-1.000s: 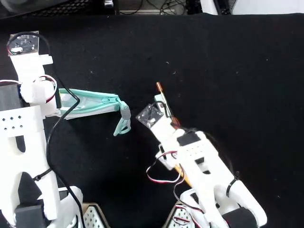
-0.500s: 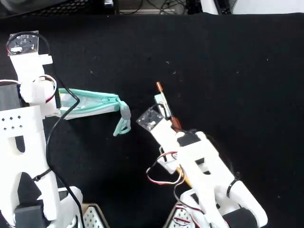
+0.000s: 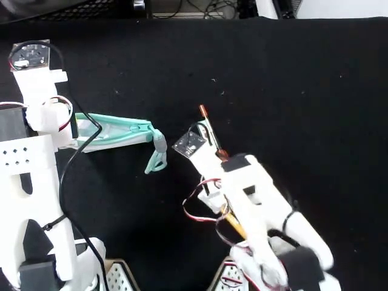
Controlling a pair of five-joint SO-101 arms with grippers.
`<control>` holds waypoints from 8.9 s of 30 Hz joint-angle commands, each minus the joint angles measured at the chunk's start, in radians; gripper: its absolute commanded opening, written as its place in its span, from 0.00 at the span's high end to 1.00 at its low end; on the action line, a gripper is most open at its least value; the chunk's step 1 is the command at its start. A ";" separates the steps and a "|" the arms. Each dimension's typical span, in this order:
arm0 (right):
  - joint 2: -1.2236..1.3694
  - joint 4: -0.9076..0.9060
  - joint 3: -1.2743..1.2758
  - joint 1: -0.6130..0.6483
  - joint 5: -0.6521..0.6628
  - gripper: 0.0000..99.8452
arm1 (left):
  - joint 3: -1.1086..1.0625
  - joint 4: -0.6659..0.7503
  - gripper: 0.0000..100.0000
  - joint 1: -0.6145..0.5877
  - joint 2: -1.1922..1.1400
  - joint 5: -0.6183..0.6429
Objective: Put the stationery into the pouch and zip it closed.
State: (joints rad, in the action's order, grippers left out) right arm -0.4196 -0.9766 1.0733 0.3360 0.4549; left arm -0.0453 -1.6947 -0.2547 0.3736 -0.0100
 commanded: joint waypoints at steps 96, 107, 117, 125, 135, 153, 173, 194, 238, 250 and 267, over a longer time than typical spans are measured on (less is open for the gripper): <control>0.139 0.201 -0.369 -0.109 -0.210 0.83 | -0.054 0.012 0.97 -0.010 -0.014 -0.006; 0.604 0.198 -0.671 -0.064 -0.204 0.83 | -0.054 0.012 0.97 -0.010 -0.014 -0.006; 0.659 0.124 -0.699 -0.023 -0.138 0.83 | -0.054 0.015 0.97 -0.010 -0.014 -0.006; 0.657 0.106 -0.697 0.002 -0.132 0.83 | -0.105 0.060 0.97 -0.010 -0.014 -0.006; 0.318 0.104 -0.395 0.002 -0.091 0.83 | -0.101 0.060 0.97 -0.010 -0.014 -0.006; 0.061 0.114 -0.278 0.054 -0.071 0.83 | -0.099 0.052 0.97 -0.010 -0.006 -0.006; 0.219 0.183 -0.239 0.245 -0.072 0.83 | -0.105 0.055 0.97 -0.010 -0.006 -0.006; 0.202 0.229 -0.266 0.115 -0.218 0.79 | -0.107 0.055 0.97 -0.008 -0.006 -0.006; -0.211 0.135 -0.013 0.107 -0.110 0.80 | -0.102 0.058 0.97 -0.007 -0.014 -0.006; -0.154 0.199 -0.018 0.109 -0.104 0.80 | -0.104 0.058 0.97 -0.004 -0.014 -0.006; 0.228 0.315 -0.170 0.147 -0.106 0.93 | -0.101 0.060 0.97 -0.007 -0.014 -0.006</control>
State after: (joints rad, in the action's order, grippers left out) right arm -0.1956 -0.6774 0.9582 0.4710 0.3383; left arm -0.1082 -1.6579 -0.2547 0.3767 -0.0069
